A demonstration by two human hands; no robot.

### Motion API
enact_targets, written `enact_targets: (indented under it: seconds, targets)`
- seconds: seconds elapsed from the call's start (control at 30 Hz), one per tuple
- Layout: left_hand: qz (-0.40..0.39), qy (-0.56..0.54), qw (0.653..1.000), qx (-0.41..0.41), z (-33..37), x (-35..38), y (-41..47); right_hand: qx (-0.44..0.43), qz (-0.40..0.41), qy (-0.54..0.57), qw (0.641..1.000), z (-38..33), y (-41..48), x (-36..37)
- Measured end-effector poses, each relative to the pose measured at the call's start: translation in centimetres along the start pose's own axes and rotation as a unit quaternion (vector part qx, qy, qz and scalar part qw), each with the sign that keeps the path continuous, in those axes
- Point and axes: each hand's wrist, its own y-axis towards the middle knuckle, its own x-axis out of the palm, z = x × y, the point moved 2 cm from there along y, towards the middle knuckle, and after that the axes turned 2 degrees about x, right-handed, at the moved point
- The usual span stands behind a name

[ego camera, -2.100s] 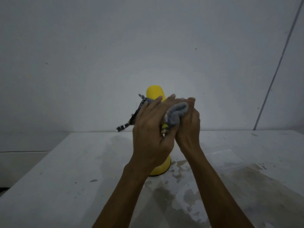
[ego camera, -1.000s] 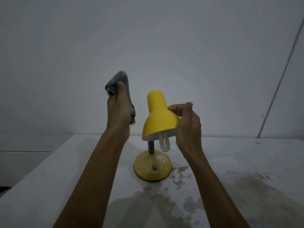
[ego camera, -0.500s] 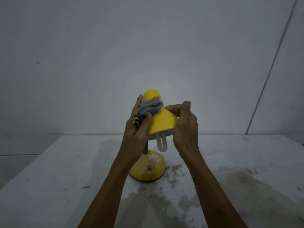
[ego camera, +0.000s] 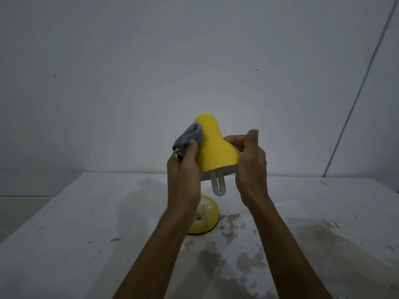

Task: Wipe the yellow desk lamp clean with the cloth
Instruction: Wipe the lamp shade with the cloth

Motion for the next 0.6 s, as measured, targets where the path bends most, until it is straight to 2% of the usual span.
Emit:
enact_targets:
  seconds: [0.07, 0.17, 0.2, 0.23, 0.33, 0.4, 0.5, 0.6]
  targets:
    - [-0.027, 0.024, 0.991, 0.129, 0.1, 0.7, -0.8, 0.004, 0.002, -0.001, 1.0, 0.2, 0.1, 0.0]
    - [-0.073, 0.026, 0.969, 0.234, -2.9, 0.0, -1.0, 0.001, -0.004, -0.007, 1.0, 0.3, 0.0, 0.0]
    - [-0.066, 0.034, 0.962, 0.261, -4.1, -0.5, -1.0, -0.003, -0.006, -0.009, 1.0, 0.2, 0.0, 0.0]
    - [-0.048, 0.015, 0.968, 0.247, -4.9, -0.9, -0.9, -0.006, -0.01, -0.009, 1.0, 0.2, -0.1, 0.0]
    - [0.042, -0.122, 0.988, 0.083, -5.5, -1.2, -0.7, -0.008, -0.015, -0.008, 1.0, 0.0, -0.2, 0.3]
    - [0.061, -0.116, 0.99, 0.044, -5.3, -0.8, -0.5, -0.006, -0.013, -0.004, 1.0, 0.1, -0.1, 0.3]
    - [0.009, -0.042, 0.986, 0.159, -3.3, 0.2, -0.8, 0.007, -0.01, 0.009, 1.0, 0.1, 0.3, 0.0]
    - [-0.077, 0.053, 0.937, 0.337, -3.0, 0.5, -0.8, -0.001, -0.01, -0.004, 1.0, 0.2, 0.2, 0.1]
